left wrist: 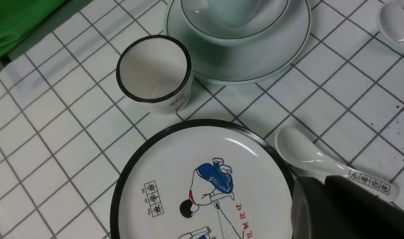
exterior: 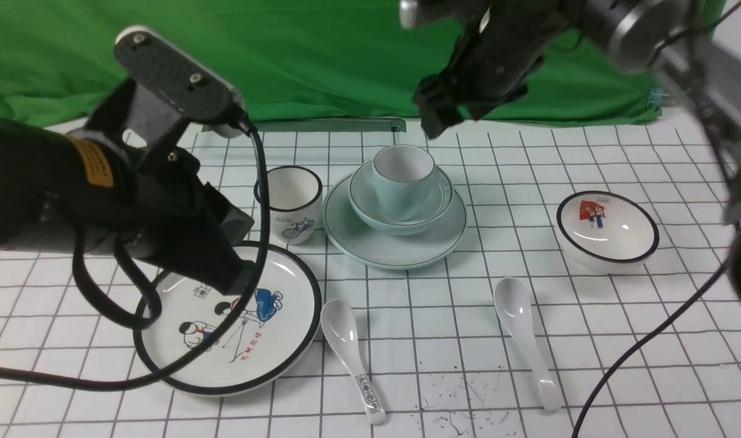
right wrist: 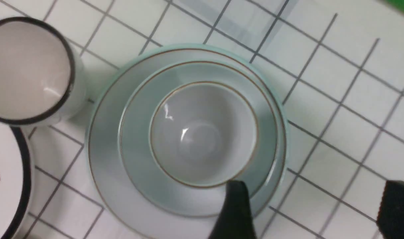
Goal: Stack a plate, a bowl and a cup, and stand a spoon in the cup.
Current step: Use the right arm to put the blue teacup into the blue rice bowl in the middle, then use the right arm to grab a blue soup spoon
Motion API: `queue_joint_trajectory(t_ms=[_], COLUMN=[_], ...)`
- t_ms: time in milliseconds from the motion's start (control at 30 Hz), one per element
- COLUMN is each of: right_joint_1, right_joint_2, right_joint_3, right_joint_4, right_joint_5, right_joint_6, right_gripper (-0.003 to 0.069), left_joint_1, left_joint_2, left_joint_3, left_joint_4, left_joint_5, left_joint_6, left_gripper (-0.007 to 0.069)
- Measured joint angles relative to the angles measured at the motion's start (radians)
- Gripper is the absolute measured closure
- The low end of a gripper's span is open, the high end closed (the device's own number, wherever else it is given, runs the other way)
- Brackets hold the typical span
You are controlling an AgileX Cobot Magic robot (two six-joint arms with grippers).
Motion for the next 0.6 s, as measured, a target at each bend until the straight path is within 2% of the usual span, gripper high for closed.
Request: queue_joint_trajectory(t_ms=[167,333,367,600], right_joint_1=[-0.002,-0.002,-0.002,-0.002], right_joint_2=[-0.152,-0.355,-0.369,-0.605], right_joint_3=[0.124,0.469,0.482,0.966], right_joint_4=[-0.026,-0.029,-0.029,-0.033], right_joint_5=[0.009,0.018,0.015,-0.159], right_joint_6=[-0.007,-0.028,-0.028,0.019], right_gripper=[0.0098,0.0099,0.0099,0.0099], left_joint_1=[0.000,0.000,0.000,0.000], left_joint_2=[0.000,0.000,0.000,0.000], left_joint_3=[0.000,0.000,0.000,0.000], left_joint_4=[0.001,0.001,0.001,0.000], left_joint_5=[0.001,0.014,0.015,0.015], left_joint_6=[0.000,0.000,0.000,0.000], left_gripper=[0.0634,0.0634,0.0634,0.0634])
